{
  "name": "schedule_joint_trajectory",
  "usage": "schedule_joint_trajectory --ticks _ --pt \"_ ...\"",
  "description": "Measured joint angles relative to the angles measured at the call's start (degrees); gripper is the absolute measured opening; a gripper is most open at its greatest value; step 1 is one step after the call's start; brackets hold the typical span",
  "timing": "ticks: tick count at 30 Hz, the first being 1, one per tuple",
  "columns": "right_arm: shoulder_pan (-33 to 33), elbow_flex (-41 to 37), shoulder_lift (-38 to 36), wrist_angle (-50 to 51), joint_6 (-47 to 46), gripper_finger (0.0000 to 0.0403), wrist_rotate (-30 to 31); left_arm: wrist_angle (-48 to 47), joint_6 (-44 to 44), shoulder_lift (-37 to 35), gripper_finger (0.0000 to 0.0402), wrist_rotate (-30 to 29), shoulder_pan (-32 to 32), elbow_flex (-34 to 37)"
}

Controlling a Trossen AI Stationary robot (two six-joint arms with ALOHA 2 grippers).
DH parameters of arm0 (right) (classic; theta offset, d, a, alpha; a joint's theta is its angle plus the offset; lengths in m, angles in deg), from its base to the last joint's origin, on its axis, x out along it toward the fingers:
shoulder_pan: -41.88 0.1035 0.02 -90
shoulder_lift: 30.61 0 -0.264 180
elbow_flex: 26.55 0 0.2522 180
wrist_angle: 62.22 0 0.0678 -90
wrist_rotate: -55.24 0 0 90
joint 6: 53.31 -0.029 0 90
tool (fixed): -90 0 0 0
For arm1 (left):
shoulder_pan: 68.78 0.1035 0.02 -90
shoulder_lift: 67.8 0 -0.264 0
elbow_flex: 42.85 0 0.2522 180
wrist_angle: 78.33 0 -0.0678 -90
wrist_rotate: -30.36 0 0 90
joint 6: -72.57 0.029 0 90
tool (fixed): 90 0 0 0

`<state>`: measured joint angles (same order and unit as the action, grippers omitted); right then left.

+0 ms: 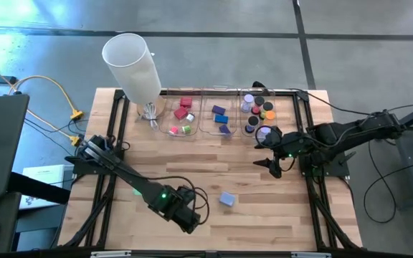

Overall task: Pick & Place Office items
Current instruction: Put the light blue digital clock into the middle transparent bin

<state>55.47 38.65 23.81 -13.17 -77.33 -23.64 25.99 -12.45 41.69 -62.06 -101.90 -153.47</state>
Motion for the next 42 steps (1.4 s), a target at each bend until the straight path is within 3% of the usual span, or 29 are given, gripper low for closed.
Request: schedule_joint_trajectory --ticks 16,36,42 --pt "0.0 0.0 0.0 0.2 -0.1 0.0289 -2.1 0.3 -15.5 6.6 0.0234 -1.9 0.4 0.1" --pt "0.0 0.0 0.0 0.9 0.3 0.0289 -4.1 3.7 -12.3 9.4 0.0233 -2.0 1.7 2.2" --pt "0.0 0.0 0.0 1.0 0.3 0.0289 -4.1 4.5 -12.2 9.4 0.0189 -2.4 1.6 2.2"
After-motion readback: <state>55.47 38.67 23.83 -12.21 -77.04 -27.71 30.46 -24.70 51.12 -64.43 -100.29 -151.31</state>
